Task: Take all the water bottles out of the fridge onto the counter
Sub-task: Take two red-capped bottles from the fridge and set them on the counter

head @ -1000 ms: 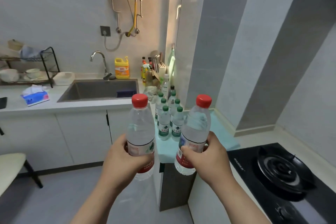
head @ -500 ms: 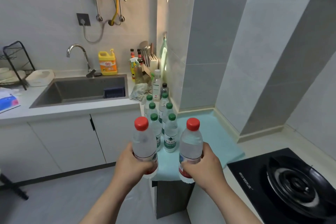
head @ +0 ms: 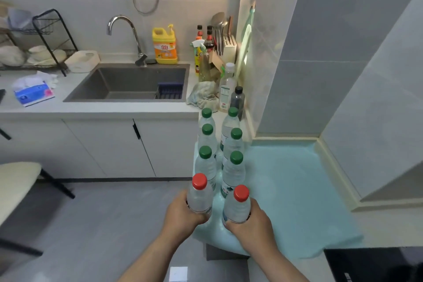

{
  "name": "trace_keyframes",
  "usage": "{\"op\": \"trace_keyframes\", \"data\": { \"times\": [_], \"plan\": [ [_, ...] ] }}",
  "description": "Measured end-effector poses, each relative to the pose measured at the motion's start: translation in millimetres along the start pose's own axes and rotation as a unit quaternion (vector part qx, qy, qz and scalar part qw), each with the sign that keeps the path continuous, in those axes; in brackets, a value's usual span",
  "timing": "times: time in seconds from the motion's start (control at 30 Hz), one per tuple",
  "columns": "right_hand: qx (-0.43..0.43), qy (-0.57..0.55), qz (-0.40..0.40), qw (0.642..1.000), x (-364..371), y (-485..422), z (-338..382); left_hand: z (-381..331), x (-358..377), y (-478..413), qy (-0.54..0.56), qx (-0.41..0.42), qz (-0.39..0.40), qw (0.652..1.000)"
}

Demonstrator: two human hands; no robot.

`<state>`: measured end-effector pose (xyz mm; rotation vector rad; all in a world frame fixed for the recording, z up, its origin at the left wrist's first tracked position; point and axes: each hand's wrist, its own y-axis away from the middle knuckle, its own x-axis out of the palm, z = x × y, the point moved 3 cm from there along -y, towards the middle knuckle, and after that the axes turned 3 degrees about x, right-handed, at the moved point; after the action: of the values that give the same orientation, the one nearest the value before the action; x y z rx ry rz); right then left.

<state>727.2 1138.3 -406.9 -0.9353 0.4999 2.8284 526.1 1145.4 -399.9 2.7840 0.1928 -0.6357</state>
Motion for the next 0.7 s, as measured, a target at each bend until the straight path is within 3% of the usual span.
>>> {"op": "trace_keyframes", "data": {
  "times": [0.4, 0.57, 0.7],
  "plan": [
    [-0.048, -0.006, 0.003, 0.999, 20, -24, -19, 10, 19, -14, 0.02, 0.0, 0.03, 0.999],
    [-0.069, -0.039, 0.047, 0.996, -1, -21, -9, 12, 8, -8, -0.003, -0.005, 0.049, 0.999],
    [-0.17, -0.111, 0.008, 0.979, -50, -16, 32, 0, -27, -3, -0.017, -0.007, 0.019, 1.0]
  ]
}}
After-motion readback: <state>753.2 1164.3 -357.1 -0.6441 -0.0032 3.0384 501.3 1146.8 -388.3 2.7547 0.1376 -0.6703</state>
